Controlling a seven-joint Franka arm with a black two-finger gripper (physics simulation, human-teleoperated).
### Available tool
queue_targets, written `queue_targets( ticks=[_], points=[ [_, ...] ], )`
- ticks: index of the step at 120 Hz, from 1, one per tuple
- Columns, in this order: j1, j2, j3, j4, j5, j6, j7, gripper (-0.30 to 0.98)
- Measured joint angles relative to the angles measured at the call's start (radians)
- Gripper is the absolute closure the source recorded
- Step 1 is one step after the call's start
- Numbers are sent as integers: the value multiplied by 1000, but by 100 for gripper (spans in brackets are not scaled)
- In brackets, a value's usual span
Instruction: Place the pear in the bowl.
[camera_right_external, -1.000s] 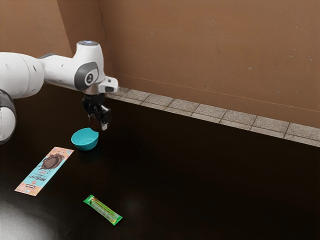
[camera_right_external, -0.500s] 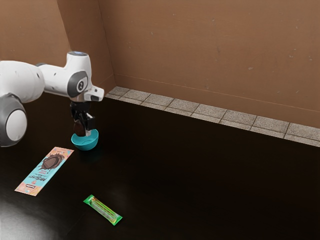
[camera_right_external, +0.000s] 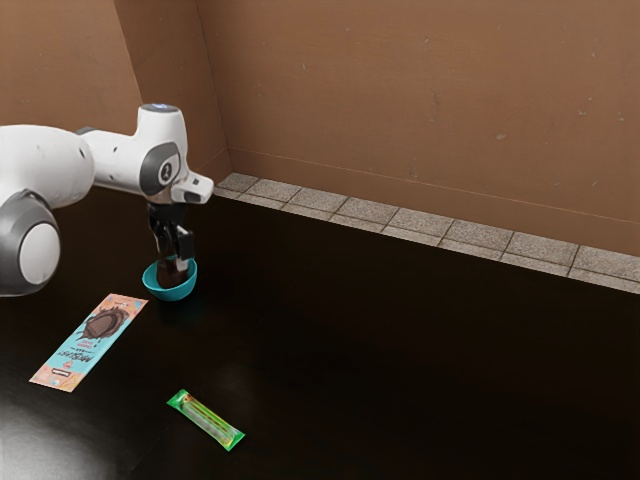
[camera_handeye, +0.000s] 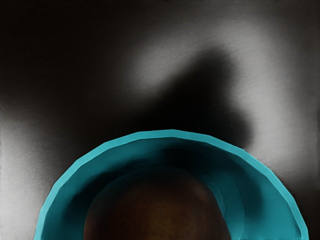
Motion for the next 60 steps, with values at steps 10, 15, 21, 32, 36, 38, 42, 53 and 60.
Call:
queue_targets(
  ticks=[10, 15, 21, 32, 36, 38, 42, 53, 60],
  points=[
    [-2, -32, -6, -6, -14, -14, 7, 6],
    [-3, -58, -11, -8, -31, -27, 3, 5],
    [-4, -111, -24, -12, -45, -50, -7, 4],
    [-5, -255, -81, -69, -60, -101, -45, 2],
    [-6, -313, -100, -105, -63, -119, -63, 2],
    [-6, -347, -108, -134, -64, -127, -73, 2],
    [-8, -410, -126, -177, -64, -146, -93, 2],
    [-99, -498, -101, -189, -63, -216, -151, 1],
    [-143, -534, -91, -185, -63, -260, -186, 1]
  ],
)
